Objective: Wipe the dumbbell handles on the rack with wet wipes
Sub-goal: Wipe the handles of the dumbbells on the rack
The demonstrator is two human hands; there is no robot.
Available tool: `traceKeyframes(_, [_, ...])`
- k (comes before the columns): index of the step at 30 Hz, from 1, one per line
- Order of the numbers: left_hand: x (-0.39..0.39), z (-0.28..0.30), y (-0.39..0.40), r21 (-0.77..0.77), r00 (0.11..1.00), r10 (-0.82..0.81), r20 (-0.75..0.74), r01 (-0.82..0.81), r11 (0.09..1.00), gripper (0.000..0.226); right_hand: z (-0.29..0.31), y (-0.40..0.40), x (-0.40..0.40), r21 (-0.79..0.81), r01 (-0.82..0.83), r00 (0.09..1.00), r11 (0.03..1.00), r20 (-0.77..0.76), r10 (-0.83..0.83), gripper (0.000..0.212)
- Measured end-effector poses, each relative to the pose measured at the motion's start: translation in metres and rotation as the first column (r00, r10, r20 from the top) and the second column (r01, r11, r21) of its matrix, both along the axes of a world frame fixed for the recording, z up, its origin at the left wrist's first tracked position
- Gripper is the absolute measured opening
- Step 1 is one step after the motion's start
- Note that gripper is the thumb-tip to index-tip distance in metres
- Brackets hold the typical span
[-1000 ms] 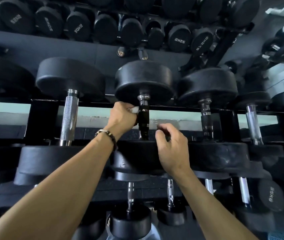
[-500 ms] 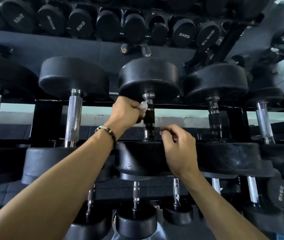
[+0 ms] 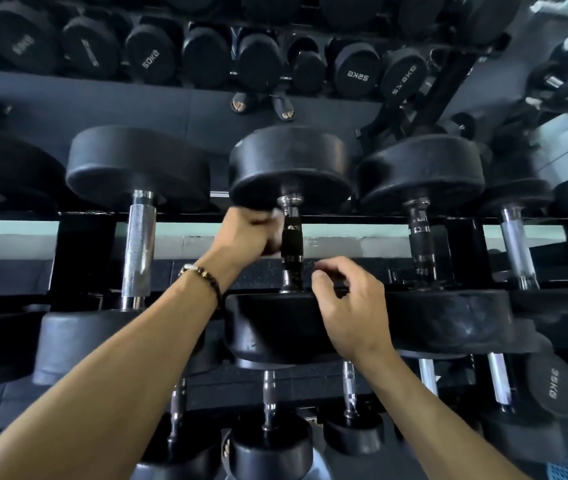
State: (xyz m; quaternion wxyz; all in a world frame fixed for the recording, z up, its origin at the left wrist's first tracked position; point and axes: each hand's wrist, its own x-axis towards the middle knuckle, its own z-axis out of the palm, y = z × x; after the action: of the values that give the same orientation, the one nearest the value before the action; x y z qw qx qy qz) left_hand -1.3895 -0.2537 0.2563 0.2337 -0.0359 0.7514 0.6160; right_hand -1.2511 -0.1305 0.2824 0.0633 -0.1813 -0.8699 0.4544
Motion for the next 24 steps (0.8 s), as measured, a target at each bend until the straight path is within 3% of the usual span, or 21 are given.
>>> traceKeyframes(1, [-0.007,0.003,0.007,0.021,0.997,0.076,-0.018,-0.075,0.997,0.035,-0.001,0.0,0.0,-0.004,0.001,1.0,1.0,-0.001,-0.001,0.028])
traceKeyframes(3, [-0.011,0.005,0.012,-0.094,0.993,0.083,-0.088,-0.092,0.991,0.035,-0.002,0.0,0.0,-0.006,-0.006,1.0,1.0,0.001,0.006,0.024])
traceKeyframes(5, [0.003,0.004,0.0,-0.227,0.987,-0.082,-0.135,0.05,0.973,0.042,-0.002,0.0,0.0,0.003,-0.002,1.0,1.0,-0.003,0.002,0.028])
traceKeyframes(8, [0.025,0.004,-0.019,-0.265,0.961,-0.272,-0.043,0.252,0.931,0.045,0.001,-0.001,-0.001,-0.01,0.005,1.0,1.0,0.016,-0.005,0.038])
traceKeyframes(9, [0.026,0.006,-0.017,-0.238,0.968,-0.246,-0.042,0.23,0.944,0.044,0.0,-0.001,-0.001,-0.017,0.006,1.0,1.0,0.021,-0.006,0.037])
traceKeyframes(11, [0.011,0.005,-0.001,-0.149,0.997,-0.03,-0.075,0.018,0.989,0.038,0.0,0.0,-0.001,-0.024,0.004,1.0,1.0,0.017,-0.004,0.032])
traceKeyframes(13, [-0.006,0.006,0.014,-0.121,0.983,0.167,-0.072,-0.175,0.977,0.032,0.0,-0.001,-0.002,-0.011,0.002,1.0,1.0,0.006,-0.002,0.031])
traceKeyframes(15, [-0.003,0.005,0.014,-0.197,0.99,0.126,-0.063,-0.136,0.971,0.036,-0.001,0.0,-0.002,-0.006,-0.002,1.0,1.0,0.005,0.002,0.03])
traceKeyframes(17, [0.014,0.006,0.003,-0.293,0.998,-0.034,-0.055,0.016,0.956,0.046,-0.001,0.0,-0.001,-0.02,0.001,1.0,1.0,0.004,-0.001,0.028])
traceKeyframes(19, [0.02,0.005,-0.003,-0.277,0.994,-0.106,-0.018,0.097,0.956,0.051,-0.001,0.0,-0.002,-0.024,0.003,1.0,1.0,0.003,-0.003,0.028])
traceKeyframes(22, [-0.001,0.01,0.007,-0.143,0.998,0.068,-0.012,-0.069,0.987,0.035,-0.001,0.001,-0.001,-0.013,0.004,1.0,1.0,-0.001,-0.004,0.022])
traceKeyframes(24, [-0.008,0.012,0.017,-0.195,0.992,0.115,-0.058,-0.125,0.973,0.029,-0.001,0.001,-0.001,-0.013,-0.001,1.0,1.0,0.003,0.001,0.019])
